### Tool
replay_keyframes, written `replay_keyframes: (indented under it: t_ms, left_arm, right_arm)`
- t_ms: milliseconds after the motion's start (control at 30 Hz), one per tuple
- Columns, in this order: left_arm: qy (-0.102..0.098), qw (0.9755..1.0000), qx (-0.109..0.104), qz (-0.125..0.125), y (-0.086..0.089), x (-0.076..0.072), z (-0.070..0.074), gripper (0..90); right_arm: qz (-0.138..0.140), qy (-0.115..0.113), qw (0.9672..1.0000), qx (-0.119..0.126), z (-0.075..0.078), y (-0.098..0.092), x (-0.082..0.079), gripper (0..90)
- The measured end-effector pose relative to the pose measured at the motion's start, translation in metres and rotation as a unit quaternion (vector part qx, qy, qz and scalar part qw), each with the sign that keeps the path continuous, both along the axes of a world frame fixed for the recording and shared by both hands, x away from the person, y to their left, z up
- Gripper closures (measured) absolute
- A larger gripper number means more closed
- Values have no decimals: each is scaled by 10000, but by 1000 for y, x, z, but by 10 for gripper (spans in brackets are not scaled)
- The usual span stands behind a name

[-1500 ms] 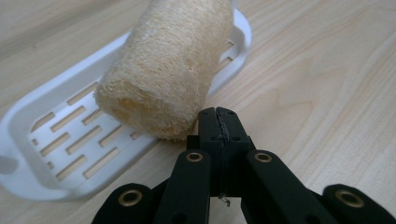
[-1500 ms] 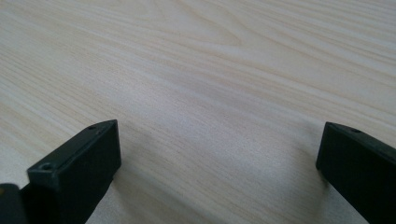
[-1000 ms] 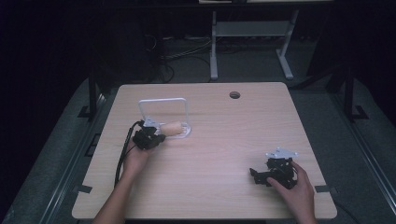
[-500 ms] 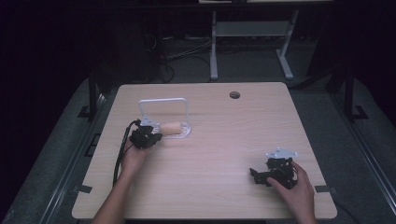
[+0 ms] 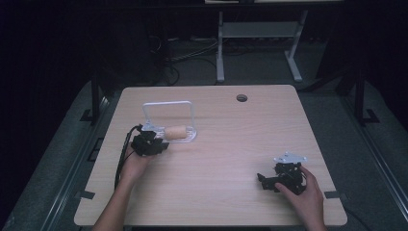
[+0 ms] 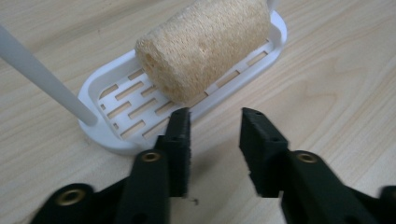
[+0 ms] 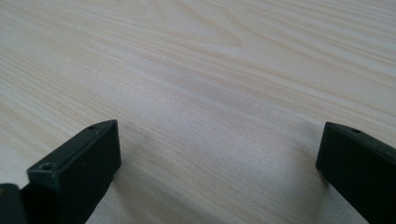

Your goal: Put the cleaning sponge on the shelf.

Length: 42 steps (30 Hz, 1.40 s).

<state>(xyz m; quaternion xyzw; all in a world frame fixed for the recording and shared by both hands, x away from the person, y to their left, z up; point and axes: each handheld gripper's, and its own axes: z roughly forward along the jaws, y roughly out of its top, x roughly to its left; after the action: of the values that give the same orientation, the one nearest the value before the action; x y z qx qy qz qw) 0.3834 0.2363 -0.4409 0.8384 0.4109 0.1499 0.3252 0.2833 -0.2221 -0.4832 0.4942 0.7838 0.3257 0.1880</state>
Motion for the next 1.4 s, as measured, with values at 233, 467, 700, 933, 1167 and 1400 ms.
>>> replay_keyframes:
  t_ms: [233,467,700,933,1167,1400]
  left_arm:
    - [35,10000,-35,2,2,-7,2,365]
    - [-9,10000,32,-39,2,-15,0,229]
    - [-12,10000,34,-49,4,-25,1,169]
    - [-112,9999,-9,-86,6,-38,4,168]
    - [-153,9998,1,-103,9,-52,4,168]
    - [-234,9997,-32,-66,15,-65,4,168]
  right_arm:
    - [1,-1,10000,-1,0,0,0,0]
    - [2,1,10000,-1,0,0,0,0]
    - [0,2,10000,-1,0,0,0,0]
    - [3,-1,10000,-4,0,0,0,0]
    - [2,0,10000,-4,0,0,0,0]
    - [2,2,10000,-4,0,0,0,0]
